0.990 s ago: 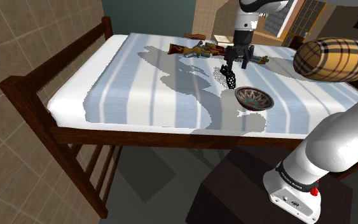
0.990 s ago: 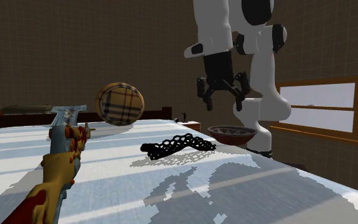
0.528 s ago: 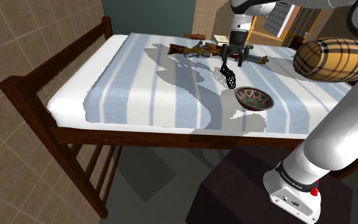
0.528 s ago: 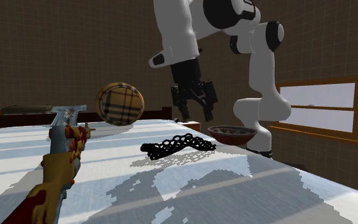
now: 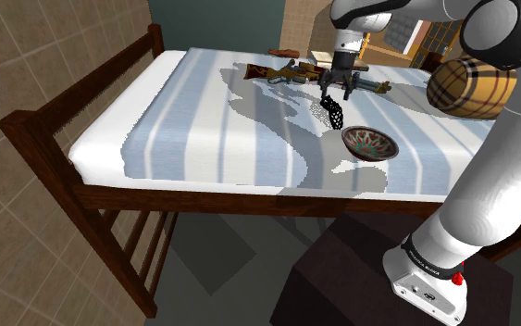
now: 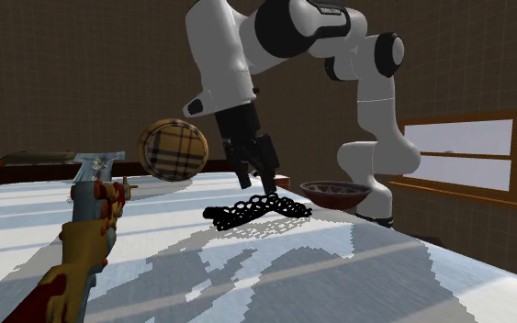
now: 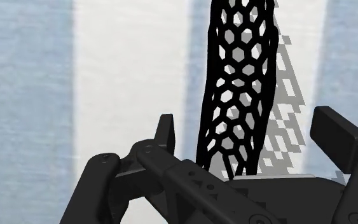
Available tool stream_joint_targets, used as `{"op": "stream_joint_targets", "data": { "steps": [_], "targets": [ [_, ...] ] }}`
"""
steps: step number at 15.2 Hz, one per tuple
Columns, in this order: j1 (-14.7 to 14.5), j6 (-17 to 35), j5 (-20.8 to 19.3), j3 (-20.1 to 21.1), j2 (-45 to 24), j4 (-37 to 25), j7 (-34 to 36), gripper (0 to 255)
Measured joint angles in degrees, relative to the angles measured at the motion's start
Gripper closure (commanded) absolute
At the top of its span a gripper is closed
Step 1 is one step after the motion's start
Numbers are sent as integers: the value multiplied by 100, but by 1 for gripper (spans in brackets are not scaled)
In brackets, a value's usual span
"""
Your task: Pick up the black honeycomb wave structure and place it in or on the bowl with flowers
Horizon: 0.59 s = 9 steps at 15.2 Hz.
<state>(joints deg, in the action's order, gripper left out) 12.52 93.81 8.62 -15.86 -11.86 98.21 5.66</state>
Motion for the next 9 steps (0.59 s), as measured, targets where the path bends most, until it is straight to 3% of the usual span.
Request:
{"op": "stream_joint_targets", "data": {
  "steps": [9],
  "targets": [
    [-31, 351, 7, 16, 38, 385, -1, 0]
  ]
}}
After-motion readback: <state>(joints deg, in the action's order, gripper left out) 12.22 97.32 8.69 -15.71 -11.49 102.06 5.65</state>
